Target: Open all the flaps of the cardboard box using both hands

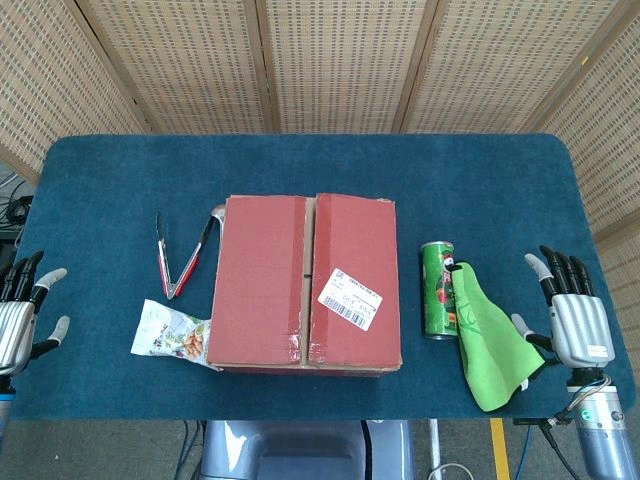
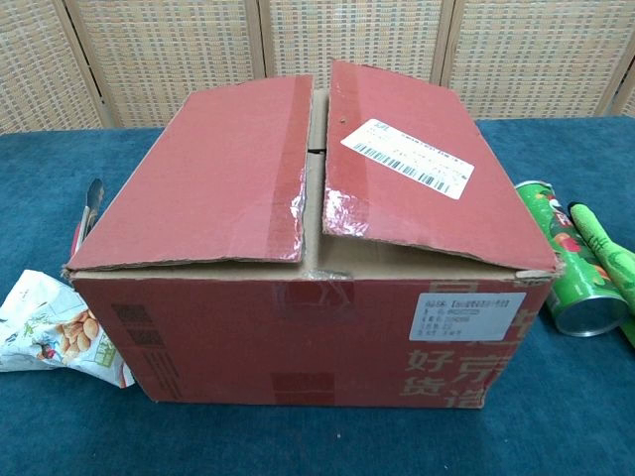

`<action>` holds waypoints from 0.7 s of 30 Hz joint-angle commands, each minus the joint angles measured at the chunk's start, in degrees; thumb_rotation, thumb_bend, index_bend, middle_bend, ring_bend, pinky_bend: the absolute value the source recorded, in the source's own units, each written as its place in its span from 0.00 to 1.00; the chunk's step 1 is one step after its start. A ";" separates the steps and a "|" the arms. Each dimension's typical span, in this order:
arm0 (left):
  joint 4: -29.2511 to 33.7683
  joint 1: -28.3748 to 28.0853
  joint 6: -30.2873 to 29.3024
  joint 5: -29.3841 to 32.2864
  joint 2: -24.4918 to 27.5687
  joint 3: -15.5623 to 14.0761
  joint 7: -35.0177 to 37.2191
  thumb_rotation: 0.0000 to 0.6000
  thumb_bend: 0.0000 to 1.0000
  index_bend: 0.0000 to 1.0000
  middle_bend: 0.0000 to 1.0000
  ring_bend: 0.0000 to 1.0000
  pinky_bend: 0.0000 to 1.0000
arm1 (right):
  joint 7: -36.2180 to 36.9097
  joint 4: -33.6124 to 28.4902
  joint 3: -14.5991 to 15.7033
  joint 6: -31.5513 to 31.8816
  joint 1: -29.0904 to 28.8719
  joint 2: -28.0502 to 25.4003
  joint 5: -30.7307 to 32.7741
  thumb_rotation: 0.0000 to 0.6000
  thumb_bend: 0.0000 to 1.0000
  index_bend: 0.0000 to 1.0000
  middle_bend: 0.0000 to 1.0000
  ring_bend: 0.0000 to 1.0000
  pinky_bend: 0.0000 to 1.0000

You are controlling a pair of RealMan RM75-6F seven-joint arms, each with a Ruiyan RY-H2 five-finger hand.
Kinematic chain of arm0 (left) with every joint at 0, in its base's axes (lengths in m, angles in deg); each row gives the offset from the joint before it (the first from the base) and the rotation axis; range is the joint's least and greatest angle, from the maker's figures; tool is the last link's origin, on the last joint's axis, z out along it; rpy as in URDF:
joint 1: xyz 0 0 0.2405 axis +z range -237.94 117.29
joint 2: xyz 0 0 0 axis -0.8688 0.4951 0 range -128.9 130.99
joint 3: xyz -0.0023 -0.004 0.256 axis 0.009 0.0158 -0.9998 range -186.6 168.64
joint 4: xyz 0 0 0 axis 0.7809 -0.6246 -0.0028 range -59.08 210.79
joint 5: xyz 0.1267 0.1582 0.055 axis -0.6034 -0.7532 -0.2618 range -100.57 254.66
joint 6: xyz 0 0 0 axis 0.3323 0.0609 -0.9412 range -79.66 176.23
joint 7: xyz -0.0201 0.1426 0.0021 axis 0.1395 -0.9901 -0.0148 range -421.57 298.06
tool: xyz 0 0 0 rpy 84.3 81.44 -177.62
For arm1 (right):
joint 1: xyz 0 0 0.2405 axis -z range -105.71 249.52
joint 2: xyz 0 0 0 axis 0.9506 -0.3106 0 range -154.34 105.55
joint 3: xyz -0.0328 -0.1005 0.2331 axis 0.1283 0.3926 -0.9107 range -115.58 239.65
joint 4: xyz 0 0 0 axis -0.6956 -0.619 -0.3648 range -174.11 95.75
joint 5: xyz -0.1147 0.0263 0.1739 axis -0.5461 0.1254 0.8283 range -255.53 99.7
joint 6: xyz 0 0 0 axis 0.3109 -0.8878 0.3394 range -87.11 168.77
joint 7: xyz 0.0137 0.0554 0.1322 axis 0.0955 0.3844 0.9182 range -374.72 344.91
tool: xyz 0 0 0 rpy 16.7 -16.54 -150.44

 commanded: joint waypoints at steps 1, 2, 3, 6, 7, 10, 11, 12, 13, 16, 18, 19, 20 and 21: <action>0.03 0.04 0.07 0.06 0.02 -0.06 -0.03 1.00 0.37 0.19 0.00 0.00 0.00 | 0.14 0.12 -0.03 -0.13 0.00 0.04 -0.04 1.00 0.31 0.11 0.04 0.00 0.00; 0.08 0.06 0.09 0.07 0.05 -0.09 -0.04 1.00 0.37 0.19 0.00 0.00 0.00 | 0.21 0.15 -0.03 -0.16 0.00 0.05 -0.10 1.00 0.31 0.11 0.04 0.00 0.00; 0.11 0.09 0.09 0.05 0.06 -0.11 -0.05 1.00 0.37 0.19 0.00 0.00 0.00 | 0.30 0.19 -0.05 -0.19 0.00 0.06 -0.16 1.00 0.31 0.11 0.04 0.00 0.00; 0.16 0.16 -0.02 -0.09 0.09 -0.15 -0.01 1.00 0.37 0.19 0.00 0.00 0.00 | 0.65 0.36 -0.10 -0.16 0.03 0.13 -0.38 1.00 0.31 0.11 0.04 0.00 0.00; 0.20 0.20 -0.10 -0.18 0.13 -0.16 -0.01 1.00 0.37 0.19 0.00 0.00 0.00 | 0.92 0.43 -0.10 -0.10 0.09 0.16 -0.50 1.00 0.31 0.11 0.04 0.00 0.00; 0.24 0.31 -0.24 -0.27 0.19 -0.20 -0.03 1.00 0.37 0.19 0.00 0.00 0.00 | 1.26 0.44 -0.04 0.08 0.22 0.14 -0.89 1.00 0.31 0.11 0.04 0.00 0.00; 0.26 0.34 -0.25 -0.27 0.19 -0.23 -0.06 1.00 0.37 0.19 0.00 0.00 0.00 | 1.35 0.39 -0.01 0.17 0.29 0.08 -1.05 1.00 0.31 0.11 0.04 0.00 0.00; 0.29 0.35 -0.21 -0.23 0.19 -0.25 -0.10 1.00 0.37 0.19 0.00 0.00 0.00 | 1.41 0.28 0.03 0.23 0.34 -0.02 -1.20 1.00 0.31 0.11 0.04 0.00 0.00; 0.36 0.35 -0.08 -0.15 0.21 -0.30 -0.15 1.00 0.37 0.19 0.00 0.00 0.00 | 1.49 0.19 0.01 0.22 0.37 -0.14 -1.24 1.00 0.31 0.11 0.04 0.00 0.00; 0.63 0.26 0.44 0.11 0.30 -0.43 -0.31 1.00 0.37 0.19 0.00 0.00 0.00 | 1.85 0.05 -0.20 0.03 0.29 -0.50 -1.24 1.00 0.31 0.11 0.04 0.00 0.00; 0.72 0.22 0.62 0.23 0.33 -0.43 -0.37 1.00 0.37 0.19 0.00 0.00 0.00 | 2.08 -0.03 -0.29 -0.01 0.30 -0.60 -1.22 1.00 0.31 0.11 0.04 0.00 0.00; 0.75 0.21 0.65 0.25 0.35 -0.42 -0.41 1.00 0.37 0.19 0.00 0.00 0.00 | 2.17 -0.04 -0.27 -0.02 0.34 -0.59 -1.23 1.00 0.31 0.11 0.05 0.00 0.00; 0.78 0.20 0.67 0.28 0.36 -0.42 -0.43 1.00 0.37 0.19 0.00 0.00 0.00 | 2.28 -0.03 -0.27 -0.03 0.38 -0.59 -1.23 1.00 0.31 0.11 0.05 0.00 0.00; 0.79 0.18 0.70 0.32 0.38 -0.38 -0.45 1.00 0.37 0.19 0.00 0.00 0.00 | 2.38 -0.02 -0.27 -0.05 0.41 -0.59 -1.21 1.00 0.31 0.11 0.05 0.00 0.00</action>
